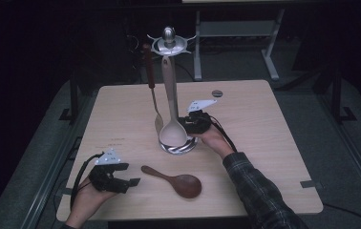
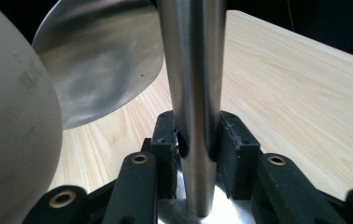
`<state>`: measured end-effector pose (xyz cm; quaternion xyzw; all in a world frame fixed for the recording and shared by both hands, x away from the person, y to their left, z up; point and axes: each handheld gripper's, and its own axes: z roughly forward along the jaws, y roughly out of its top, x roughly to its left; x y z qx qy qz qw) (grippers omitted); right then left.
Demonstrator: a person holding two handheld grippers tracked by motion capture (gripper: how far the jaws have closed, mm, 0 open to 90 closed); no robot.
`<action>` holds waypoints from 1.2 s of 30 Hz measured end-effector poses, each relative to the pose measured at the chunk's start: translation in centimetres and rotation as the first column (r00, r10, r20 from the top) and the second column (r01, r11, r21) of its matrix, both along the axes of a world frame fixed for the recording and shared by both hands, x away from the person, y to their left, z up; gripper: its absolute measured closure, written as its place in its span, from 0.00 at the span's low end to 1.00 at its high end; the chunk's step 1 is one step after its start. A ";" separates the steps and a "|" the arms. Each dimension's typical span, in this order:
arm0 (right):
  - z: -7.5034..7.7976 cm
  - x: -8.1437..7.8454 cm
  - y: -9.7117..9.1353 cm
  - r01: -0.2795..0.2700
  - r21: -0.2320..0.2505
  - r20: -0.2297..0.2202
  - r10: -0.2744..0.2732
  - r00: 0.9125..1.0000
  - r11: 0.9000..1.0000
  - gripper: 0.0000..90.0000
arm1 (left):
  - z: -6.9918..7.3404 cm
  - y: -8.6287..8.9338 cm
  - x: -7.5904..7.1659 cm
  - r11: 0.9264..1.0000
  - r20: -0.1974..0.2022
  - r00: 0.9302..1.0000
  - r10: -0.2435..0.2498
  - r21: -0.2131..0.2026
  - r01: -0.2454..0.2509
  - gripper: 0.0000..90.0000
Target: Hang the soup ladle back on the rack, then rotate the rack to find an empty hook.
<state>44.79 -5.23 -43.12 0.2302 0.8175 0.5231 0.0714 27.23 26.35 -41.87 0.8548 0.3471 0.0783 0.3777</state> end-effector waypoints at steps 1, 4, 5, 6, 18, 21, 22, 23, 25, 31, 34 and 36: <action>0.0 0.0 0.0 0.000 0.000 0.000 0.000 1.000 1.000 0.78 | 0.4 0.0 0.2 1.000 -0.002 1.000 0.001 -0.010 -0.001 0.26; 0.1 -0.2 0.1 0.004 -0.022 0.021 -0.003 1.000 1.000 0.79 | 1.7 -0.1 0.9 0.999 -0.012 1.000 0.010 -0.033 -0.010 0.29; 0.1 -0.3 0.2 0.005 -0.027 0.023 -0.005 1.000 1.000 0.79 | 2.0 -0.1 1.1 0.999 -0.011 1.000 0.010 -0.041 -0.011 0.29; 0.2 -0.3 0.2 0.006 -0.031 0.026 -0.005 1.000 1.000 0.79 | 2.4 -0.2 1.3 0.999 -0.017 1.000 0.016 -0.052 -0.017 0.30; 0.2 -0.2 0.2 0.005 -0.032 0.021 -0.005 1.000 0.999 0.79 | 9.8 -1.2 4.4 0.996 0.063 0.998 -0.029 -0.086 0.034 0.57; 0.2 -0.3 0.2 0.008 -0.034 0.021 -0.007 1.000 0.999 0.79 | 11.8 -1.7 5.0 0.994 0.083 0.995 -0.054 -0.091 0.061 0.71; 0.2 -0.3 0.2 0.008 -0.034 0.020 -0.008 1.000 0.999 0.79 | 12.7 -1.9 5.3 0.994 0.086 0.995 -0.057 -0.091 0.064 0.76; 0.2 -0.3 0.2 0.007 -0.033 0.019 -0.007 1.000 0.999 0.79 | 13.4 -2.0 5.5 0.993 0.096 0.994 -0.061 -0.092 0.069 0.81; 0.2 -0.3 0.2 0.006 -0.033 0.021 -0.006 1.000 0.999 0.79 | 14.7 -2.2 5.9 0.993 0.111 0.991 -0.071 -0.086 0.081 0.90; 0.2 -0.3 0.2 0.009 -0.035 0.021 -0.008 1.000 0.999 0.79 | 18.5 -2.8 7.2 0.992 0.160 0.983 -0.087 -0.073 0.100 1.00; 0.2 -0.3 0.2 0.012 -0.037 0.023 -0.011 1.000 0.999 0.79 | 20.5 -3.2 7.7 0.991 0.180 0.979 -0.099 -0.074 0.114 1.00; 0.2 -0.3 0.2 0.012 -0.040 0.030 -0.011 0.999 0.999 0.79 | 22.0 -3.6 8.1 0.990 0.199 0.974 -0.105 -0.070 0.121 1.00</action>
